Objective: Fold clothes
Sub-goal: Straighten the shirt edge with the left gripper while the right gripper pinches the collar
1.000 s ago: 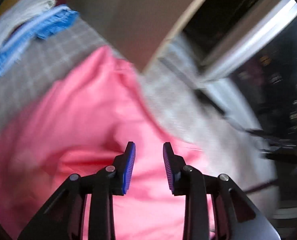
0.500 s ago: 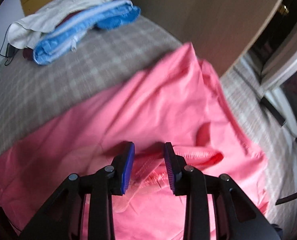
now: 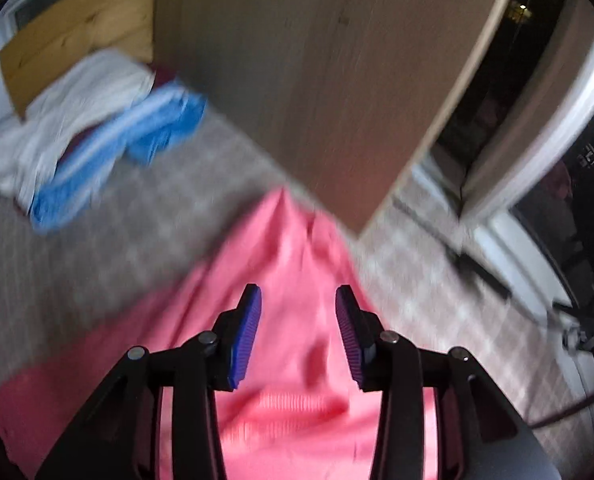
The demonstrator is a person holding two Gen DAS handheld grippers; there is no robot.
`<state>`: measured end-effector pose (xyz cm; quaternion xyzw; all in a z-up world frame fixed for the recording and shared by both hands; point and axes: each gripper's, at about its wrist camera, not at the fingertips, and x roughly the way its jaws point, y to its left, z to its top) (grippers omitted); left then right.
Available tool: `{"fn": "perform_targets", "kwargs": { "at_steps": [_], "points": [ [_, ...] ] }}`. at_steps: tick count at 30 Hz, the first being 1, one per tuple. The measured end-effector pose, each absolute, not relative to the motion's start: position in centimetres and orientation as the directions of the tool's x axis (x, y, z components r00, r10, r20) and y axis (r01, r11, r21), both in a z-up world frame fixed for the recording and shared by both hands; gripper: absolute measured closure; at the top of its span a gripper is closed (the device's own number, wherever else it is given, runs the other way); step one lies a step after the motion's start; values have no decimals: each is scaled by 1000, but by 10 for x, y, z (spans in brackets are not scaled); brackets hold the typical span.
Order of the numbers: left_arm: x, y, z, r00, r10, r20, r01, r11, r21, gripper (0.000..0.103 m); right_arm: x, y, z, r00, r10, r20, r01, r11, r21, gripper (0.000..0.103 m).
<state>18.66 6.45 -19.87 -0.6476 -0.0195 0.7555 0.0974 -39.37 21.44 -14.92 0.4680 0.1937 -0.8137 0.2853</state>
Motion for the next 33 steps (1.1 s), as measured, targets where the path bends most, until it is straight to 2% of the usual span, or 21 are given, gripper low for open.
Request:
{"fn": "perform_targets", "kwargs": {
  "at_steps": [5,9,13,18,22,23,25,26,31,32,33],
  "points": [
    [186,68,-200,-123,179,-976,-133,-978,-162,101,-409,184,-178,-382,-240,-892,664,-743,-84,65],
    [188,105,-209,-111,183,-977,-141,-976,-167,101,-419,197,-186,-404,-159,-901,599,-791,-129,66],
    [174,130,-228,-100,182,-978,-148,-975,-167,101,-425,221,-182,-353,-228,-908,584,-811,-23,66],
    [151,156,-232,-91,183,-979,-157,-973,-168,101,-422,227,-198,-321,-198,-926,604,-796,-39,65],
    [127,160,-230,-85,187,-979,-162,-972,-171,101,-421,231,-201,-302,-235,-924,604,-797,5,64],
    [125,154,-229,-83,187,-979,-165,-971,-172,101,-420,231,-201,-299,-239,-924,609,-793,7,66],
    [120,148,-228,-82,188,-979,-169,-971,-172,101,-417,231,-201,-292,-246,-924,630,-776,8,83],
    [118,146,-227,-83,189,-978,-169,-970,-173,101,-416,231,-200,-287,-249,-925,638,-770,9,99],
    [113,136,-225,-83,196,-977,-169,-969,-180,101,-418,240,-196,-318,-138,-938,611,-786,-92,99],
    [112,134,-225,-83,198,-977,-169,-969,-182,101,-418,240,-194,-322,-139,-937,610,-787,-93,97],
    [111,134,-225,-83,198,-977,-170,-969,-182,101,-417,238,-191,-334,-142,-932,613,-783,-101,88]
  ]
}}
